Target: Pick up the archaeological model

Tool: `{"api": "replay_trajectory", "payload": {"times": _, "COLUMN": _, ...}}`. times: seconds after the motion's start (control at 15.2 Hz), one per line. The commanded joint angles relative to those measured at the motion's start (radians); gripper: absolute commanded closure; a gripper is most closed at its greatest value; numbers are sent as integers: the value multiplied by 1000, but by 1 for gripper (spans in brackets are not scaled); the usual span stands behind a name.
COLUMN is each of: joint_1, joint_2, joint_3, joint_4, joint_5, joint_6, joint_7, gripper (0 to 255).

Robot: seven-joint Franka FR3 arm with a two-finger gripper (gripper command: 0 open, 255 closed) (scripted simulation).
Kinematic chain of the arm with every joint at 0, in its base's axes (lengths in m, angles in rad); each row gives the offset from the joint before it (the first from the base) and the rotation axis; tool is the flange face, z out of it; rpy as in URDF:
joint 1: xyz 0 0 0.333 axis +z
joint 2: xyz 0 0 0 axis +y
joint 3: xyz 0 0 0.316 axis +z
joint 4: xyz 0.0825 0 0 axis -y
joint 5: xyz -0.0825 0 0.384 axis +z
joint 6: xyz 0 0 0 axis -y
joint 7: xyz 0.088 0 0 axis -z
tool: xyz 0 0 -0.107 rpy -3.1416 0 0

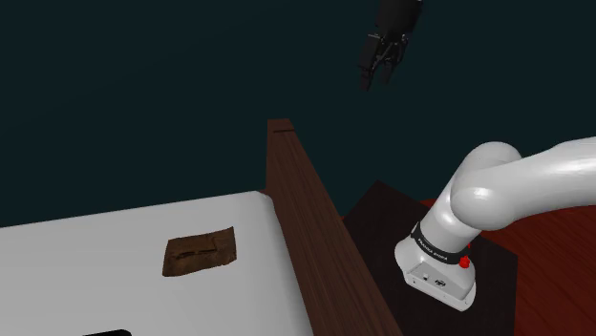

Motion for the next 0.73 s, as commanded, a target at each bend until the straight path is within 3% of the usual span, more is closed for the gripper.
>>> {"api": "replay_trajectory", "payload": {"times": 0.0, "joint_1": 0, "joint_2": 0, "joint_3": 0, "joint_4": 0, "joint_5": 0, "joint_6": 0, "joint_7": 0, "gripper": 0}}
{"api": "replay_trajectory", "payload": {"times": 0.66, "joint_1": 84, "joint_2": 390, "joint_3": 71, "joint_4": 113, "joint_5": 17, "joint_6": 156, "joint_7": -104, "gripper": 0}}
